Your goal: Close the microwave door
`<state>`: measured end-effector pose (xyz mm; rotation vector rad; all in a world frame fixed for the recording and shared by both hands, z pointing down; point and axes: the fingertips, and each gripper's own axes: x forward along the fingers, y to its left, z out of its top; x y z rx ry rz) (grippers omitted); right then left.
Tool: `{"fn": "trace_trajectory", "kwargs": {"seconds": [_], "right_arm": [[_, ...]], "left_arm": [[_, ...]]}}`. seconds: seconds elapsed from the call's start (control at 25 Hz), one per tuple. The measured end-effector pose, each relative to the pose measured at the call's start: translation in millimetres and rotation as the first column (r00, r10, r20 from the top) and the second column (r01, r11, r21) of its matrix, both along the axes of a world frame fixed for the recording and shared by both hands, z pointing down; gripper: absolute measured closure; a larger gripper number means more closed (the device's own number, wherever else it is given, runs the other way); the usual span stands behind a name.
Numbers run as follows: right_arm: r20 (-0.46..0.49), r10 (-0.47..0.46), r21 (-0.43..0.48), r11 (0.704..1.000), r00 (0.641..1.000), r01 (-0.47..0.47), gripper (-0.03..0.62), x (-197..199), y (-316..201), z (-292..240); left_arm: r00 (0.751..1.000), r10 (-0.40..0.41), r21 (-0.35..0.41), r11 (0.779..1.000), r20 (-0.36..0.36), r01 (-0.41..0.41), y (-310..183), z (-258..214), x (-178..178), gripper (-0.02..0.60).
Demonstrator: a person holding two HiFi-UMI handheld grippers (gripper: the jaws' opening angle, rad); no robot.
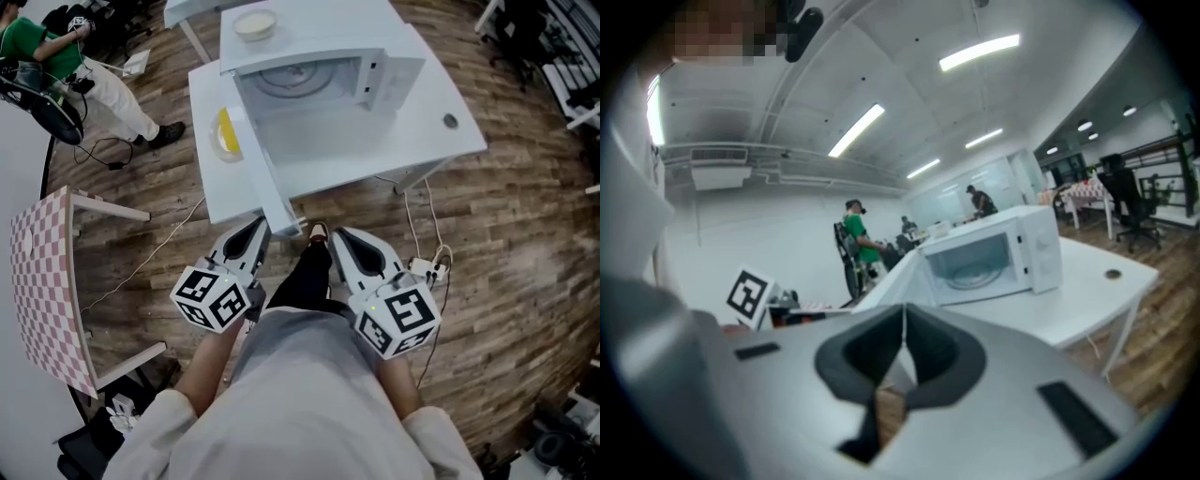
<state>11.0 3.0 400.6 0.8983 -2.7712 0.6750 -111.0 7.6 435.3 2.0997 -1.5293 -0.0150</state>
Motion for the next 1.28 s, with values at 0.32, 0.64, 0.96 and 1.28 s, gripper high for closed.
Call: {"fn": "trace_trajectory", "kwargs": {"seconds": [0.32, 0.64, 0.96, 1.28], "right_arm": [[0.012, -0.008, 0.000, 1.000, 1.000, 0.008, 0.571, -0.8, -10.7, -2.2], [0.011, 0.009, -0.017, 1.000, 1.000, -0.008, 0.571, -0.3, -30.0, 0.3], [-0.004, 0.002, -0.031, 1.000, 1.000, -0.002, 0.571, -5.3, -46.2, 4.4], [-0.022, -0.007, -0.045, 0.999, 1.000, 0.006, 0.571, -10.8, -57.9, 12.5]], "left_arm": [[0.998, 0.053, 0.001, 0.999, -0.026, -0.053, -15.2, 0.9, 12.6, 0.569], [0.993, 0.109, -0.003, 0.994, -0.046, -0.109, -31.2, 3.4, 18.8, 0.569], [0.983, 0.157, -0.007, 0.987, -0.091, -0.159, -46.6, 2.9, 29.3, 0.569], [0.974, 0.201, -0.011, 0.979, -0.100, -0.203, -59.0, 1.9, 40.0, 0.569]]}}
